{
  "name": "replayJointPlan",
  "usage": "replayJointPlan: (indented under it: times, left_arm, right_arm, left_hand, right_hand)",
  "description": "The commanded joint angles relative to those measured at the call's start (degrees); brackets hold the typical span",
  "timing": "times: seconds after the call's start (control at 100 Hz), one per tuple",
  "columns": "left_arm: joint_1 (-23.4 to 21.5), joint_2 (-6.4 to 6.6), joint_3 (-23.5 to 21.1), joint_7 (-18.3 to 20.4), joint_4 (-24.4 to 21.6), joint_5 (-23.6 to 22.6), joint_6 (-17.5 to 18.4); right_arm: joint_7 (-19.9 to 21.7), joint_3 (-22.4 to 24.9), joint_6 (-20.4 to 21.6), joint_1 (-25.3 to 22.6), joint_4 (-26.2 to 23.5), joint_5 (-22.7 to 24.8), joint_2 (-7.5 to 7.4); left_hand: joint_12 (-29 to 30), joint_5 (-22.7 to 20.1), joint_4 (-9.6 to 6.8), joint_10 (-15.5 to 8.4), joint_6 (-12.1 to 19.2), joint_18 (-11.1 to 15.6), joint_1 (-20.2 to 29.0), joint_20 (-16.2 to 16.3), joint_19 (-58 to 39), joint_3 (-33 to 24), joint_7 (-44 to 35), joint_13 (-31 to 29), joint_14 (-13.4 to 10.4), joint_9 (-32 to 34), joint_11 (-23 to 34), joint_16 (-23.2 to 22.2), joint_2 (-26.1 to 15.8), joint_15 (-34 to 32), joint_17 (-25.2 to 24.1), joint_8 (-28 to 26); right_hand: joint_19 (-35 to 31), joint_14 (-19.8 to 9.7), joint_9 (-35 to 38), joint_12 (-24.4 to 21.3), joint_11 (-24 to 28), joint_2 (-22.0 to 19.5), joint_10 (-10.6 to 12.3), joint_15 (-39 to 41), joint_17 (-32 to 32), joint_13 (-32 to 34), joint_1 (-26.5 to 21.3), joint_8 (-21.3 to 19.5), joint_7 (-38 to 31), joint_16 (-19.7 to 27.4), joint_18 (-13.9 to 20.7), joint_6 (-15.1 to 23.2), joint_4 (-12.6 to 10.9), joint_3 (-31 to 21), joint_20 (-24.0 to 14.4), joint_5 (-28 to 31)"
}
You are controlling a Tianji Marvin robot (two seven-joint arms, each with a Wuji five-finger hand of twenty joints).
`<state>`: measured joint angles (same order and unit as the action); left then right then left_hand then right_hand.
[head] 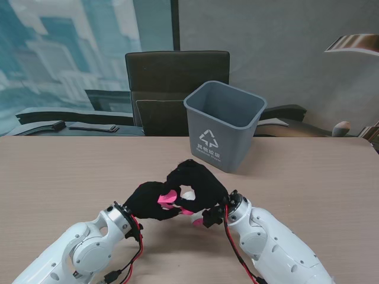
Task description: Replace a lint-roller refill
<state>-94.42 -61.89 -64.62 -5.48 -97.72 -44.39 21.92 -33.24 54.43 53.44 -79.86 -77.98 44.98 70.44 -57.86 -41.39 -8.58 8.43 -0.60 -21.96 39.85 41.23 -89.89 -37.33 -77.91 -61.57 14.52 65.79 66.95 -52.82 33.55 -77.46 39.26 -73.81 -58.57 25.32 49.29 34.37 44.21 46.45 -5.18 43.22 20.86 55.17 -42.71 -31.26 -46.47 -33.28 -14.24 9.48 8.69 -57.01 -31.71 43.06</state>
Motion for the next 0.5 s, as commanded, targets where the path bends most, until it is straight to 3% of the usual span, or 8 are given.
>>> replayJointPlan:
  times: [0.0, 0.14, 0.27, 0.37, 0.49]
  left_arm:
    - [-0.1, -0.22, 0.1, 1.0, -0.7, 0.3, 0.1]
    - [-0.1, -0.21, 0.2, 1.2, -0.8, 0.7, 0.3]
    - [-0.3, -0.25, 0.2, 1.0, -0.8, 0.6, 0.4]
    - [-0.4, -0.37, 0.1, 0.2, -0.7, 0.5, 0.6]
    - [-0.8, -0.61, 0.0, -1.7, -0.5, -0.3, 0.6]
  right_arm:
    - [0.9, -0.4, 0.1, -0.5, -0.4, -0.2, 0.59]
    - [1.7, -0.5, -0.2, -0.5, -0.3, -1.8, 0.83]
    - [1.9, -0.6, -0.3, -0.6, -0.3, -2.5, 0.97]
    - [2.1, -0.6, -0.6, -0.6, -0.3, -2.8, 0.92]
    - [2.0, -0.4, -1.9, -0.8, -0.7, -3.2, 0.77]
  left_hand:
    - [1.3, 0.1, 0.39, -0.3, 1.6, 1.7, 3.0, -0.7, -6.7, -4.6, -1.3, -2.4, 2.8, 2.1, 1.0, 0.2, -1.0, -3.9, 0.7, 1.5]
    - [1.3, 0.2, 0.5, -0.4, 1.6, 1.8, 2.8, -0.8, -6.7, -4.4, -1.2, -2.1, 2.7, 1.9, 0.9, 0.3, -1.1, -3.8, 0.6, 1.5]
    - [1.4, 0.9, 1.17, -0.4, 2.1, 2.1, 2.7, -1.1, -5.8, -3.7, -0.8, -0.5, 2.7, 0.6, 0.2, 0.3, -1.6, -2.9, -0.8, 1.4]
    - [3.4, 2.8, 4.25, 0.6, 2.0, 2.3, 3.1, -1.0, -1.8, -0.5, 2.1, 3.8, 3.9, -2.5, -4.5, 1.0, -2.1, 2.7, -5.1, 3.1]
    - [8.8, 7.4, 7.23, 2.9, 0.6, 2.3, 4.0, -0.7, 5.1, 3.2, 9.1, 11.4, 4.9, -9.1, -14.5, 4.2, -0.8, 13.7, -11.9, 10.7]
  right_hand:
    - [-14.5, -26.2, 1.8, 0.4, -0.5, -2.8, 1.2, -0.8, 5.0, -0.3, -3.0, 2.6, -3.9, -0.9, 7.8, 2.9, 2.7, 0.7, -2.1, 1.0]
    - [-15.6, -26.5, 6.9, 0.1, -0.3, -11.6, 1.4, 2.0, 6.3, 2.7, -3.9, 5.6, -8.1, -1.4, 7.9, 4.6, 2.2, 3.3, -2.3, 5.7]
    - [-16.5, -26.2, 9.8, 0.1, 1.0, -12.1, 0.8, 4.5, 7.4, 4.9, -4.1, 4.9, -9.8, -2.1, 7.9, 4.8, -0.4, 1.4, -2.6, 9.1]
    - [-17.2, -25.8, 11.4, 0.4, 2.1, -11.1, -0.5, 6.3, 8.6, 6.7, -3.9, 3.1, -9.6, -2.3, 8.0, 3.9, -1.9, -1.0, -2.7, 11.0]
    - [-17.8, -25.1, 12.6, 0.9, 2.8, -10.3, -2.0, 7.7, 9.8, 8.2, -4.0, 1.6, -9.0, -2.6, 7.5, 2.5, -2.8, -3.1, -2.9, 12.5]
